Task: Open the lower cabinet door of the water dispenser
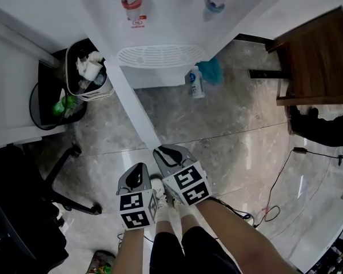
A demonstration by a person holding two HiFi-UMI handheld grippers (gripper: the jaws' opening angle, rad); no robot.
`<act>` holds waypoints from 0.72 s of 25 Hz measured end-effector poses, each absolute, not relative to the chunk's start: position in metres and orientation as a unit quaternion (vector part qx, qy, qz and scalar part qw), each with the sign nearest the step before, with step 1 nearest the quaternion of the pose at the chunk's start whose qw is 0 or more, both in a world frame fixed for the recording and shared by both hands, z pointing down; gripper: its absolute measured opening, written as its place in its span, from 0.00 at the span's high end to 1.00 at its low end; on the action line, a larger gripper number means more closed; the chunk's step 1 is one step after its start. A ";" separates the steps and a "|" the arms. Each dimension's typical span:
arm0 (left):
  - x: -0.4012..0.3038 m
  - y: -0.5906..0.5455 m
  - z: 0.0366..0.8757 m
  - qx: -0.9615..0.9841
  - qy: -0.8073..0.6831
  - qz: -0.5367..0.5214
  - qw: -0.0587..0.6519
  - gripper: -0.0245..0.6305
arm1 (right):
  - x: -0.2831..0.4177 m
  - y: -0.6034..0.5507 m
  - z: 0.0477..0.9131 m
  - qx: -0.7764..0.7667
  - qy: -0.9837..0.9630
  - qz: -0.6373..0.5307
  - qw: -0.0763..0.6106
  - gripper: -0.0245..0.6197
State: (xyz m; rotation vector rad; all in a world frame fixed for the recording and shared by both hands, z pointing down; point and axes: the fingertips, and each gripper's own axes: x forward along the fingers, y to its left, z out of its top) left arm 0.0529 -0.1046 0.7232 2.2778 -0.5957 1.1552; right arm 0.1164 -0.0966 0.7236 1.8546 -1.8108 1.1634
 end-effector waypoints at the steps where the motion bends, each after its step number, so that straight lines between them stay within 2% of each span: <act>1: 0.047 -0.107 0.723 0.838 -0.224 0.426 0.258 0.95 | 0.110 -0.100 0.724 0.642 -0.632 0.408 0.149 0.93; 2: 0.043 -0.108 0.724 0.837 -0.228 0.426 0.258 0.95 | 0.104 -0.104 0.724 0.640 -0.633 0.409 0.148 0.97; 13: 0.035 -0.107 0.718 0.838 -0.224 0.422 0.261 0.95 | 0.100 -0.101 0.723 0.660 -0.606 0.418 0.150 0.97; 18: 0.044 -0.091 0.687 0.841 -0.204 0.423 0.269 0.95 | 0.108 -0.069 0.690 0.682 -0.578 0.432 0.117 0.97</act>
